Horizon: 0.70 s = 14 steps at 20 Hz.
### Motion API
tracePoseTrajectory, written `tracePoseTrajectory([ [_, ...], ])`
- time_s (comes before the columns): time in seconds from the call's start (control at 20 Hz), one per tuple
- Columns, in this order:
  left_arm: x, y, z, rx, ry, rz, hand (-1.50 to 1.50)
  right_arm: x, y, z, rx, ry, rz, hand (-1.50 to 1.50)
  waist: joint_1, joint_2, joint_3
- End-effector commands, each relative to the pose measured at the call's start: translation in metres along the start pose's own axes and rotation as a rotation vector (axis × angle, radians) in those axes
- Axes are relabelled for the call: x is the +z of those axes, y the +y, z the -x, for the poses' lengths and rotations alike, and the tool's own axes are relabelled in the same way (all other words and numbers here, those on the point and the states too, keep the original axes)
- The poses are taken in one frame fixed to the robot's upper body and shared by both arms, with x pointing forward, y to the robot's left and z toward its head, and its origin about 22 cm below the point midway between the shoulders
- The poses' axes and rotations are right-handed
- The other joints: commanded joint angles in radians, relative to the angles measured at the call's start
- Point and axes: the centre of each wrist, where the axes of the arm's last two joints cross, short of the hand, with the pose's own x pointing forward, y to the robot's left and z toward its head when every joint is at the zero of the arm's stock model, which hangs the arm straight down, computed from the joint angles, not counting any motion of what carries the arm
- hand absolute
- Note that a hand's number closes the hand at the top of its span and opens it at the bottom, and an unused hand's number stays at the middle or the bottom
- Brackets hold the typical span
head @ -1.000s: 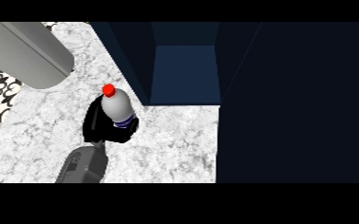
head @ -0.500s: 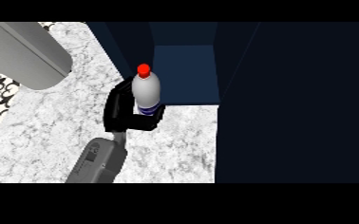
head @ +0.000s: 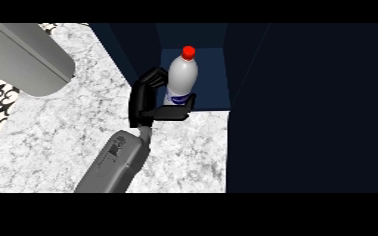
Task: Pick up the bottled water, place it into the cabinet and close the cabinet
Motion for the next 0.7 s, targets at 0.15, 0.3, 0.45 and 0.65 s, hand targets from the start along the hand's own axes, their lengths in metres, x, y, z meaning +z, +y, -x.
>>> tracePoseTrajectory([
  [0.15, -0.036, -0.035, -0.017, -0.078, 0.037, -0.018, 1.50, -0.010, 0.027, -0.026, -0.049, -0.049, -0.065, -1.50, -0.038, 0.016, -0.002],
  [0.3, -0.027, -0.018, 0.005, -0.064, 0.063, -0.027, 1.50, -0.015, 0.026, -0.031, -0.036, -0.070, -0.055, -1.50, -0.018, 0.017, -0.003],
  [0.45, -0.038, -0.028, -0.007, -0.077, 0.075, -0.030, 1.50, -0.008, 0.018, -0.024, -0.061, -0.057, -0.056, -1.50, -0.041, 0.018, -0.002],
  [0.65, -0.048, -0.025, -0.008, -0.103, 0.056, -0.069, 1.50, -0.009, 0.016, -0.018, -0.063, -0.059, -0.067, -1.50, -0.045, 0.022, -0.002],
])
